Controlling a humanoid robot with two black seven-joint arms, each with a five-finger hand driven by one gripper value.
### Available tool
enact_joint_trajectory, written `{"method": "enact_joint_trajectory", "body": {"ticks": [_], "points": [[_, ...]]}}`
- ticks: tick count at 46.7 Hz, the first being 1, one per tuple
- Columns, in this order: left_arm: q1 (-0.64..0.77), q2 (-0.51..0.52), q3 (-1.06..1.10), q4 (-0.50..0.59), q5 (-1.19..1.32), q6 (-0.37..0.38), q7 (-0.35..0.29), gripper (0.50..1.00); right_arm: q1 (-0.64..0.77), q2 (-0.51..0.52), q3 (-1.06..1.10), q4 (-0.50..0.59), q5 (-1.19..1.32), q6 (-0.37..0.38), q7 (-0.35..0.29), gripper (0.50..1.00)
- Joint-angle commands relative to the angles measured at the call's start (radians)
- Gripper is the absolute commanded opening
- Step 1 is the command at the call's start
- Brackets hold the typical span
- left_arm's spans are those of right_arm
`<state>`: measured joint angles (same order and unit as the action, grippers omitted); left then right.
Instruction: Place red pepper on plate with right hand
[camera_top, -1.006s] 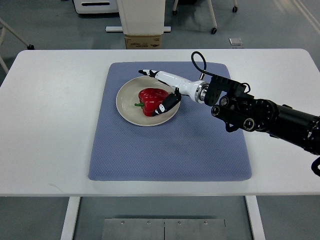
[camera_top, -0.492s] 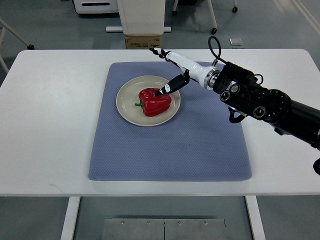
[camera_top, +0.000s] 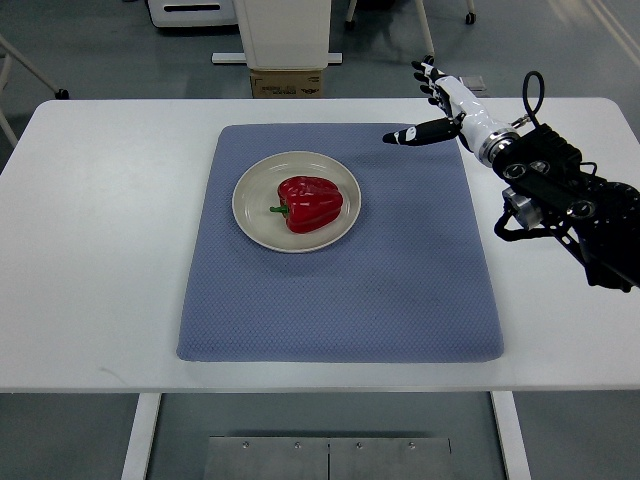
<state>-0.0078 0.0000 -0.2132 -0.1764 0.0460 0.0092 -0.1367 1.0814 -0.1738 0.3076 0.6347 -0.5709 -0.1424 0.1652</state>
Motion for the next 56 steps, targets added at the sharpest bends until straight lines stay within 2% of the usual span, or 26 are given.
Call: {"method": "enact_joint_trajectory", "body": {"ticks": [1,11,29,39,50,56], "points": [[0.000,0.000,0.000,0.000,0.000,0.000,0.000,1.000,-0.008,-0.007,0.030,0.000,0.039,-0.003,-0.016,0.989],[0.000,0.000,0.000,0.000,0.000,0.000,0.000,1.000,-0.038,-0.007,0.129,0.000,0.114,-0.071,-0.064,0.991],[0.000,0.000,0.000,0.000,0.000,0.000,0.000,1.000,-0.150,-0.003,0.398,0.011,0.114,-0.069,-0.119,1.000],[0.000,0.000,0.000,0.000,0.000,0.000,0.000,1.000,-0.208,0.026,0.524,0.016,0.114,-0.071,-0.092,1.000],[0.000,0.000,0.000,0.000,0.000,0.000,0.000,1.000,-0.247,0.060,0.530,0.025,0.114,-0.071,-0.021,1.000],[0.000,0.000,0.000,0.000,0.000,0.000,0.000,1.000,-0.268,0.077,0.530,0.034,0.114,-0.071,-0.016,1.000]]}}
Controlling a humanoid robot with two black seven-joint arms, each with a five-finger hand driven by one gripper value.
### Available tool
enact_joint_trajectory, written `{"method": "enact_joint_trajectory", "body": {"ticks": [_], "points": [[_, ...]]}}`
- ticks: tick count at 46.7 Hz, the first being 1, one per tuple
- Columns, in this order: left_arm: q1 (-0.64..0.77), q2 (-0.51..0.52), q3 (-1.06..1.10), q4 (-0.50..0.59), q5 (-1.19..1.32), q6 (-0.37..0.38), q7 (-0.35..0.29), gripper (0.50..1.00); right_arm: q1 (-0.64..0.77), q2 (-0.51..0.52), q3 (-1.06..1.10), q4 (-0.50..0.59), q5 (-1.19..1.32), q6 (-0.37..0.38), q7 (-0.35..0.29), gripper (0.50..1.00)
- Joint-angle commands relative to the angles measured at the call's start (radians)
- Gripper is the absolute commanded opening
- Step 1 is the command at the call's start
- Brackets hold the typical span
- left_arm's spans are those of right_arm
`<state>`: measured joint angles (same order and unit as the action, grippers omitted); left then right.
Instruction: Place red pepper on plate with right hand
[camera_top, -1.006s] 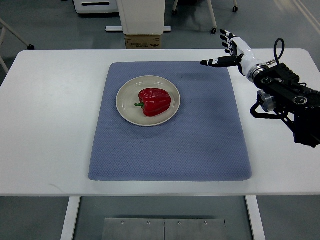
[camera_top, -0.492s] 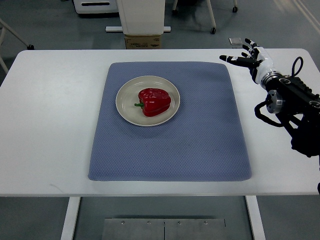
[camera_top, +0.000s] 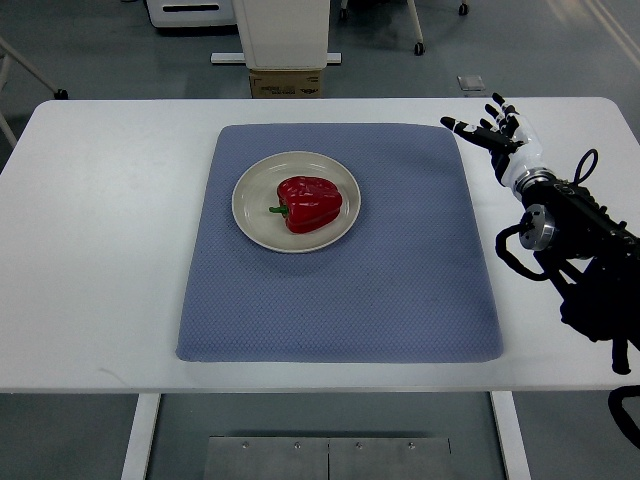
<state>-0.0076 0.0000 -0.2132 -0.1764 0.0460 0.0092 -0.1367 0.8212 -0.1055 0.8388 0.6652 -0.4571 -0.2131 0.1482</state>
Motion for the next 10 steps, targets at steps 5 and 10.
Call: {"method": "enact_joint_trajectory", "body": {"ticks": [5,10], "points": [[0.000,0.000,0.000,0.000,0.000,0.000,0.000,1.000,-0.010,0.013,0.000,0.020,0.000,0.000,0.002,1.000],[0.000,0.000,0.000,0.000,0.000,0.000,0.000,1.000,-0.022,0.013,0.002,0.050,0.000,0.000,0.008,1.000]]}}
